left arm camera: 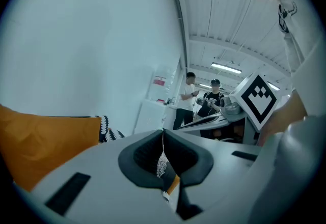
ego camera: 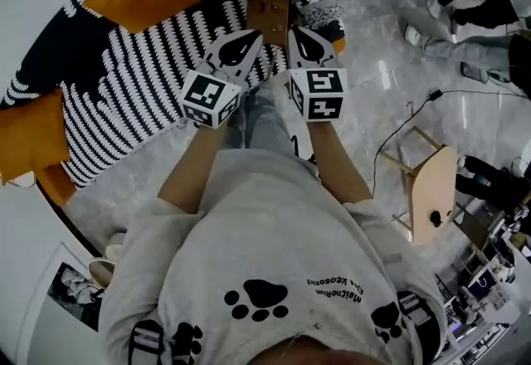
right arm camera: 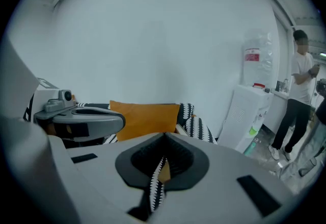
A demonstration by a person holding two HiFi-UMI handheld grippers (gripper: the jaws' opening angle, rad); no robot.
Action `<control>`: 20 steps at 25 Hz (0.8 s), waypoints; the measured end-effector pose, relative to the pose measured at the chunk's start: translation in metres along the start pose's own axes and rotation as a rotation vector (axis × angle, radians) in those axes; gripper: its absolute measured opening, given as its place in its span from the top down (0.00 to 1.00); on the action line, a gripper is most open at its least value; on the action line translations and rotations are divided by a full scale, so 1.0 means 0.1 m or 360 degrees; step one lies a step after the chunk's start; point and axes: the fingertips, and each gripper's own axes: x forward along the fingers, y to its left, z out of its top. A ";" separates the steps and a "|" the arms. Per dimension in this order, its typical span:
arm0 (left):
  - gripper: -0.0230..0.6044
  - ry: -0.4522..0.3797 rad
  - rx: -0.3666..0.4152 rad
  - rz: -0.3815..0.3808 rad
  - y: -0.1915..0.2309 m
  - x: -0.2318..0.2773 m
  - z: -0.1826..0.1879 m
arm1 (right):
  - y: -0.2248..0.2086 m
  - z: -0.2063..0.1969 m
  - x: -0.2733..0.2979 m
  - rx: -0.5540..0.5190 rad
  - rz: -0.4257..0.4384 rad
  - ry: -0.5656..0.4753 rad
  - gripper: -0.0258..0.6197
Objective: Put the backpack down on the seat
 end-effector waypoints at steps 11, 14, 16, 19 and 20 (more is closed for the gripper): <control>0.93 -0.0110 0.0142 -0.0091 -0.82 -0.81 0.31 | 0.59 0.16 -1.11 -0.0035 -0.0058 -0.0264 0.91; 0.93 -0.0147 0.0160 -0.0103 -0.97 -1.05 0.38 | 0.73 0.17 -1.37 -0.0044 -0.0076 -0.0312 0.91; 0.93 -0.0165 0.0171 -0.0101 -1.07 -1.22 0.42 | 0.82 0.16 -1.56 -0.0048 -0.0092 -0.0343 0.91; 0.93 -0.0189 0.0168 -0.0096 -1.22 -1.53 0.45 | 1.00 0.14 -1.84 -0.0036 -0.0116 -0.0395 0.91; 0.93 -0.0189 0.0157 -0.0093 -1.25 -1.62 0.44 | 1.06 0.13 -1.92 -0.0027 -0.0121 -0.0412 0.91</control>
